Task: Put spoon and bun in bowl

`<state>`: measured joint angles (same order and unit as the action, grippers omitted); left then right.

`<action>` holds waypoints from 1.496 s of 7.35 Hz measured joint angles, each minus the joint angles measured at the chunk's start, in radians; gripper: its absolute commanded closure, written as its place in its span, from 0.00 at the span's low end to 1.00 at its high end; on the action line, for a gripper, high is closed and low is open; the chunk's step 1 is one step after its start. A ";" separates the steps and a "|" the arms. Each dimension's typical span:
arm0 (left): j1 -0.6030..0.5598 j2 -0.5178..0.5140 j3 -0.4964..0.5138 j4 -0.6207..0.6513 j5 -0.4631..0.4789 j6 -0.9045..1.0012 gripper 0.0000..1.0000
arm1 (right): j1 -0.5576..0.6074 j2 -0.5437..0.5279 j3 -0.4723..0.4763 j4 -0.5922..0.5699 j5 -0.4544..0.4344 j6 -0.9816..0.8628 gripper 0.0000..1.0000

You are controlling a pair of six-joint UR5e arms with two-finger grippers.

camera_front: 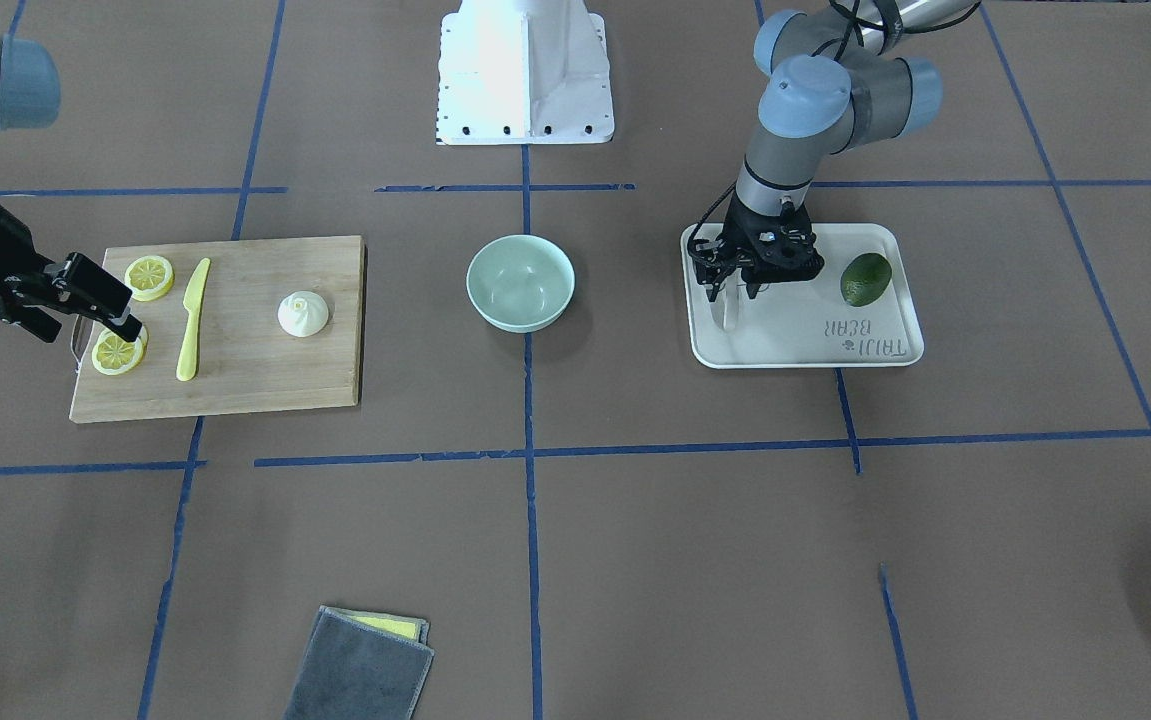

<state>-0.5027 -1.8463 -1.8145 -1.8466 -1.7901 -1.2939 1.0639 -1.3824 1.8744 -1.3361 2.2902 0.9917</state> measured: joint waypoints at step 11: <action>-0.056 -0.063 -0.098 0.023 -0.012 -0.104 1.00 | -0.244 0.023 -0.005 0.018 -0.236 0.152 0.00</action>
<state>-0.5584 -1.9088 -1.9124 -1.8236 -1.8019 -1.3983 0.8196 -1.3598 1.8698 -1.3180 2.0543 1.1433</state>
